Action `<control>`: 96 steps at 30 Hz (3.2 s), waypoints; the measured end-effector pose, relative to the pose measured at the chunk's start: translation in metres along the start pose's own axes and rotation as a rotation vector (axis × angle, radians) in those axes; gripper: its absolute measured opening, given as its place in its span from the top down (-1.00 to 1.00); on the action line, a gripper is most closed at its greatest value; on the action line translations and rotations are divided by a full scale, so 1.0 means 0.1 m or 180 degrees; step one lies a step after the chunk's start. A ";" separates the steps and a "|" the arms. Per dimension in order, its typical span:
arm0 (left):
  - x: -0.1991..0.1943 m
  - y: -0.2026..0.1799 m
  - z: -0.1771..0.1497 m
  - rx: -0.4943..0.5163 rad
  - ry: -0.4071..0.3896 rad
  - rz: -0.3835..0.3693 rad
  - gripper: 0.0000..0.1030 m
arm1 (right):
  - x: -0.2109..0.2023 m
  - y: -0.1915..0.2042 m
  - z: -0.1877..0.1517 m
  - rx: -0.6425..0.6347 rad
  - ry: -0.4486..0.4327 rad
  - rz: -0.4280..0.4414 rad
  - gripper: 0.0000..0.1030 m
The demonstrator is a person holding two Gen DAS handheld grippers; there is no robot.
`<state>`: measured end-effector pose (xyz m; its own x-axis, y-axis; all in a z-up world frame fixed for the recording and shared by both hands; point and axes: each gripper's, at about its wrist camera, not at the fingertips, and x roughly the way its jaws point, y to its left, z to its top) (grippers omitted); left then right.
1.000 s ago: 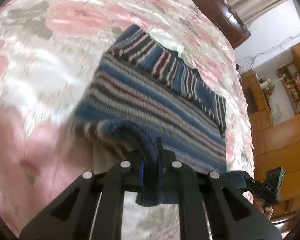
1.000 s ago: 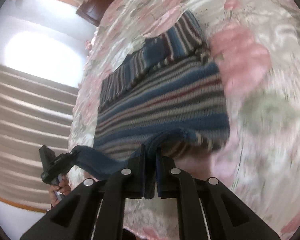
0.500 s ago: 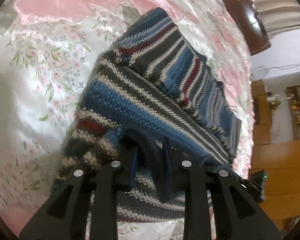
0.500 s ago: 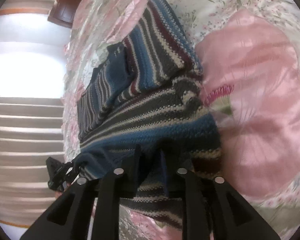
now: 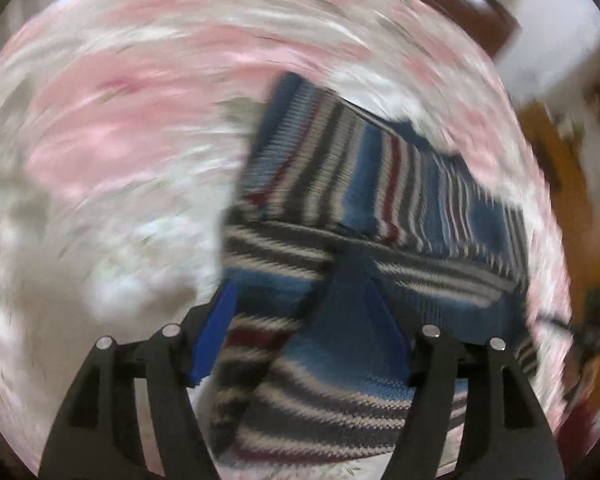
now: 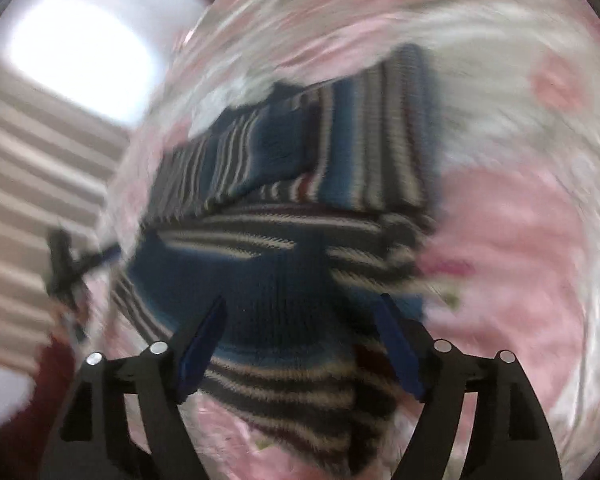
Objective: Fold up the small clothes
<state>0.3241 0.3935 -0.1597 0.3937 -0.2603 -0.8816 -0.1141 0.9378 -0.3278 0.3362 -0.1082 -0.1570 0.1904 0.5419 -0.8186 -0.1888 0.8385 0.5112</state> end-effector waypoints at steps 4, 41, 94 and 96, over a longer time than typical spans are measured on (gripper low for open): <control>0.27 -0.26 0.06 0.0511 0.0197 0.0076 -0.40 | 0.34 0.15 0.18 -0.0251 0.0237 -0.0223 -0.56; -0.44 -0.64 0.64 0.0486 -0.0680 -0.0318 0.83 | -0.42 0.40 0.91 -0.0262 -0.0737 -0.0075 0.81; 0.22 -0.18 -0.14 0.0189 -0.0113 0.0170 -0.08 | 0.10 -0.25 0.01 -0.0058 -0.0190 -0.0374 -0.09; 0.30 -0.20 -0.16 0.0164 -0.0059 0.0204 0.04 | 0.17 -0.25 0.00 -0.0046 -0.0143 -0.0458 0.12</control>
<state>0.3236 0.3637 -0.1850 0.4039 -0.1954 -0.8937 -0.0928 0.9631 -0.2526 0.3444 -0.1199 -0.1838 0.2593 0.4185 -0.8704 -0.1702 0.9069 0.3854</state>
